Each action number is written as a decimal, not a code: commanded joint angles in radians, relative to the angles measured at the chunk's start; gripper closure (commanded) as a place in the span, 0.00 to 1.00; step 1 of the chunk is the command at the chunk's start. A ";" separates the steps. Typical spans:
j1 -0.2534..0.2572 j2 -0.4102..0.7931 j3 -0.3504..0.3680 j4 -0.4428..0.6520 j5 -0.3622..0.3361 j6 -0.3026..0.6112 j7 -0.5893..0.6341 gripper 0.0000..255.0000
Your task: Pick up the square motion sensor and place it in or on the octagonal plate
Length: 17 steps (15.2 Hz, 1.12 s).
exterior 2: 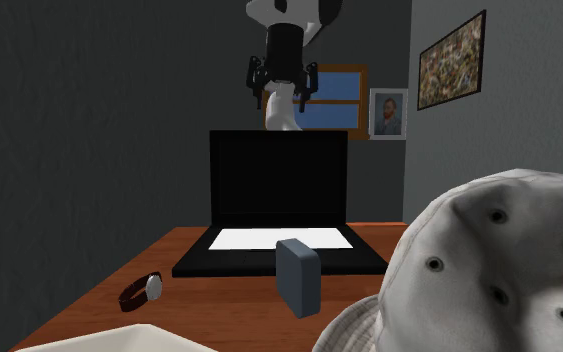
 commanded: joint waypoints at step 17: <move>0.035 0.477 -0.072 -0.012 0.056 0.565 -0.163 0.00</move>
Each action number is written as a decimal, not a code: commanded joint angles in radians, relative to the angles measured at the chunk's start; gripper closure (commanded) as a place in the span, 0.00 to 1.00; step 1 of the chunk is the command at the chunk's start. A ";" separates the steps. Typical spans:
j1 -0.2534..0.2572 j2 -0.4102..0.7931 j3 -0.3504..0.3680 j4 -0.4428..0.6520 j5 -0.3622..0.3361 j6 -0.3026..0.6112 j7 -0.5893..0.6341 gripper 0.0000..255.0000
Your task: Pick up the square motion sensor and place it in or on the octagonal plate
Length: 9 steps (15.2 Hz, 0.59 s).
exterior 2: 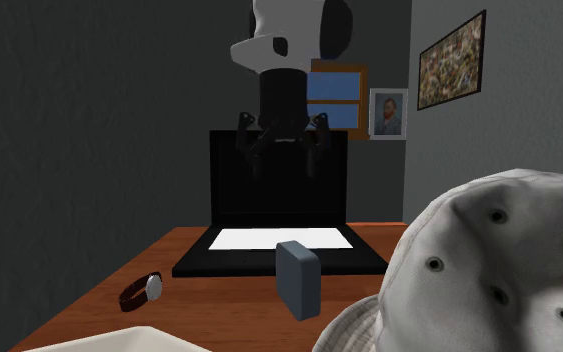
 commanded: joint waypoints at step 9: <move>0.022 0.347 -0.014 0.149 0.091 0.237 -0.131 0.00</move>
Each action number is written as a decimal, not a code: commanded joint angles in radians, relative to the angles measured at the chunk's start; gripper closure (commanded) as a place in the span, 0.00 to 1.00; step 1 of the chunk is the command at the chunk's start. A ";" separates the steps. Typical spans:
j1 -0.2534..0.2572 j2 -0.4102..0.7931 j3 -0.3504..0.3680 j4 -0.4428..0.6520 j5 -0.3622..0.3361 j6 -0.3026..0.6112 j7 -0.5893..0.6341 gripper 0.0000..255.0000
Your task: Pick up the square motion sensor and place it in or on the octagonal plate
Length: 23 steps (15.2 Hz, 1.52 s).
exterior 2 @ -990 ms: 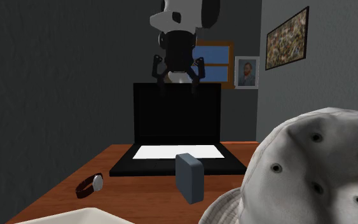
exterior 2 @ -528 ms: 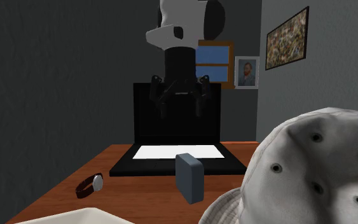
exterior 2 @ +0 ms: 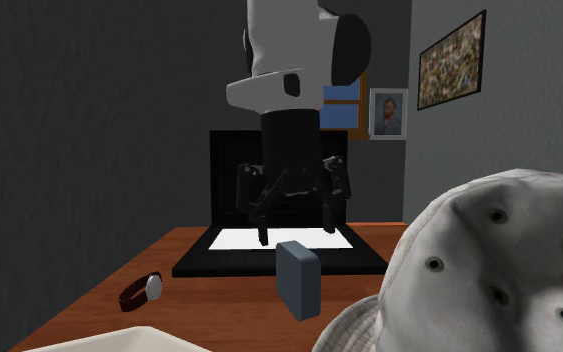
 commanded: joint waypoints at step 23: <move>0.003 0.094 0.004 -0.020 0.022 0.117 -0.022 1.00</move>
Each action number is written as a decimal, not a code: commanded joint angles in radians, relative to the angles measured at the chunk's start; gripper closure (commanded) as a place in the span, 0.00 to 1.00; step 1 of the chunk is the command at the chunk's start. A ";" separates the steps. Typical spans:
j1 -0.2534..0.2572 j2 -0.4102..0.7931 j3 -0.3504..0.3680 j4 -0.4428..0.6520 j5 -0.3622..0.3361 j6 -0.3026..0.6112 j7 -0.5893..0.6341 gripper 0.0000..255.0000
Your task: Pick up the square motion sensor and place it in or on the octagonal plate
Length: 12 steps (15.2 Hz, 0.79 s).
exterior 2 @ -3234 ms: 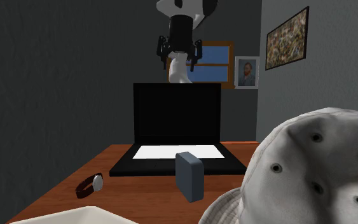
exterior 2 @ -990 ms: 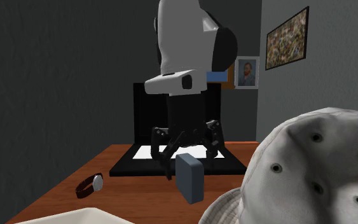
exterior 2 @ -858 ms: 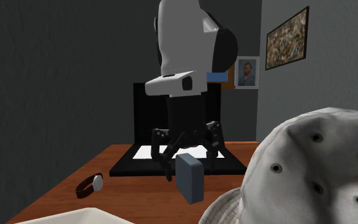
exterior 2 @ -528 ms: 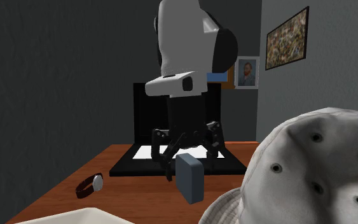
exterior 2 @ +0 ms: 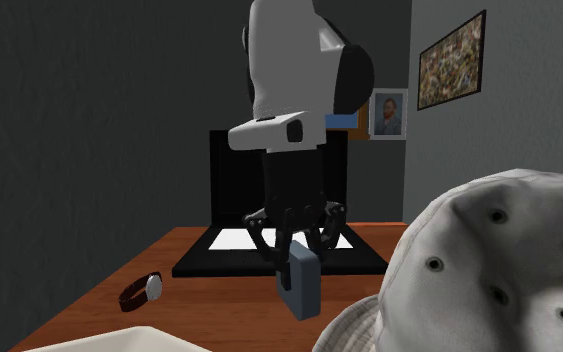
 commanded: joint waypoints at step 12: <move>0.000 -0.082 -0.002 0.047 -0.017 -0.130 0.019 1.00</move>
